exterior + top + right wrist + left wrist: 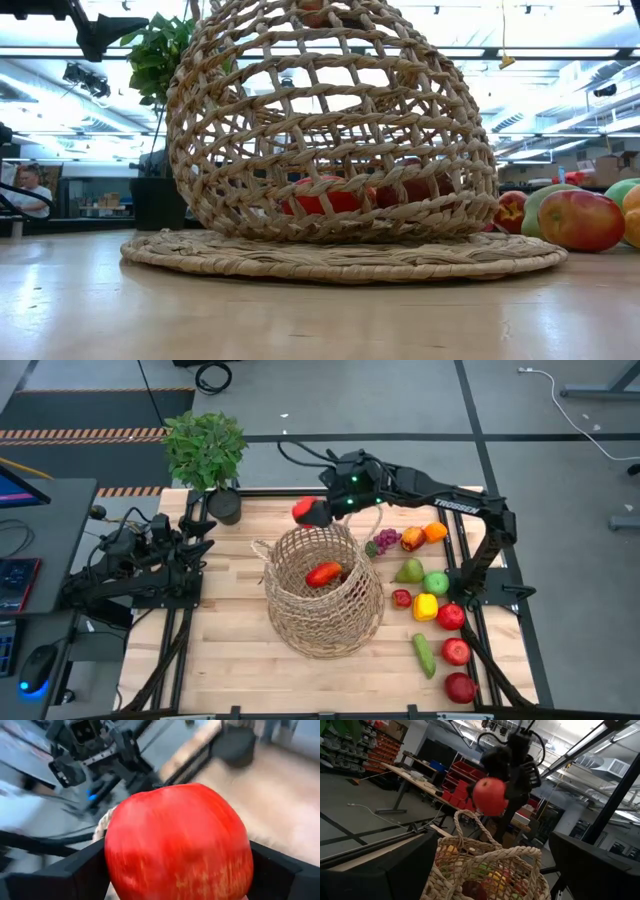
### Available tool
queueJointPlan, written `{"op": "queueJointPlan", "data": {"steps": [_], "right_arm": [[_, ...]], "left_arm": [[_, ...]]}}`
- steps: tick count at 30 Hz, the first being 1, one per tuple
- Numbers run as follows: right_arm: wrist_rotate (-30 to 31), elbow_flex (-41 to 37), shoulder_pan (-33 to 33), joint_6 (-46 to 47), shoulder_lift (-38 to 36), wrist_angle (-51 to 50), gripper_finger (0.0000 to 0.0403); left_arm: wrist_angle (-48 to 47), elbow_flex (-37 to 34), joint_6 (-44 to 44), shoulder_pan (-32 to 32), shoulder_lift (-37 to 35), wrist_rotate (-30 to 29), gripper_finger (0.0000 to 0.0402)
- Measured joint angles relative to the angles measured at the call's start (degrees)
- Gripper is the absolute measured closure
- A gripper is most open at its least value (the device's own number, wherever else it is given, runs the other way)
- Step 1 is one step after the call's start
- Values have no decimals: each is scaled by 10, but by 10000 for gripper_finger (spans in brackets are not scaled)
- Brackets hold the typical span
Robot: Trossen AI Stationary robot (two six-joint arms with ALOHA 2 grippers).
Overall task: Build produce basket
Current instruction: Put the top red apple into the brown basket
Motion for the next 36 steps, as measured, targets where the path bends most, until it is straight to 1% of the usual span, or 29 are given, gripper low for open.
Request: {"op": "queueJointPlan", "data": {"steps": [3,8,10,12,17,23,29,34,36], "right_arm": [[-51,0,-3,103,4,10,40],[-130,0,3,240,4,35,40],[-153,0,7,285,4,59,40],[-164,0,11,304,4,82,40],[-164,0,20,290,4,111,40],[-164,0,24,256,4,120,40],[-159,0,23,176,4,139,40],[-162,1,23,181,4,139,40],[-158,1,23,157,4,139,40]], "left_arm": [[0,0,0,0,0,0,12],[0,0,0,0,0,0,12],[0,0,0,0,0,0,12],[0,0,0,0,0,0,12],[0,0,0,0,0,0,12],[0,0,0,0,0,0,12],[0,0,0,0,0,0,12],[0,0,0,0,0,0,12],[0,0,0,0,0,0,12]]}}
